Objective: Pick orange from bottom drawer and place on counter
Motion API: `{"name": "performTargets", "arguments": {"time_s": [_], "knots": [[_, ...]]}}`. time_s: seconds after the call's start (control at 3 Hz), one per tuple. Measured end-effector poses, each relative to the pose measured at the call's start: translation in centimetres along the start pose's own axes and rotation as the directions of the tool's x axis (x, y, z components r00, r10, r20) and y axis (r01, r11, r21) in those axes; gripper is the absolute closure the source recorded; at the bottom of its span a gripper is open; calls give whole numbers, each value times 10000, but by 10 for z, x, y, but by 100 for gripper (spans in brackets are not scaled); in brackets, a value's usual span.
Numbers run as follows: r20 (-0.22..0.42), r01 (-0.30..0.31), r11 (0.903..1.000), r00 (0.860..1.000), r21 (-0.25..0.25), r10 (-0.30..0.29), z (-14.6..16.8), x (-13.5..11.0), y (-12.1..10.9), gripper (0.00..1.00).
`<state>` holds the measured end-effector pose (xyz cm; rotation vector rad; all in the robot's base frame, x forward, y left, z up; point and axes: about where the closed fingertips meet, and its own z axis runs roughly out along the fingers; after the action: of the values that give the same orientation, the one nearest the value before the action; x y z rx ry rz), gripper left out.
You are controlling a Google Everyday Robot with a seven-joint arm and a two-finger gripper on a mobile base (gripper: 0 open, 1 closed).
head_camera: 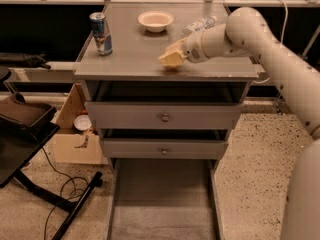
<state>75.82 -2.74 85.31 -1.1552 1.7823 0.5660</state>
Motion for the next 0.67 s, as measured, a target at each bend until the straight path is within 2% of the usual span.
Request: {"name": "performTargets", "arguments": {"time_s": [0.33,0.67], "knots": [[133,-254,9991,9996,344,250,19,15,-19,100],[133,-254,9991,9996,343,250,17,12,-19,74]]}}
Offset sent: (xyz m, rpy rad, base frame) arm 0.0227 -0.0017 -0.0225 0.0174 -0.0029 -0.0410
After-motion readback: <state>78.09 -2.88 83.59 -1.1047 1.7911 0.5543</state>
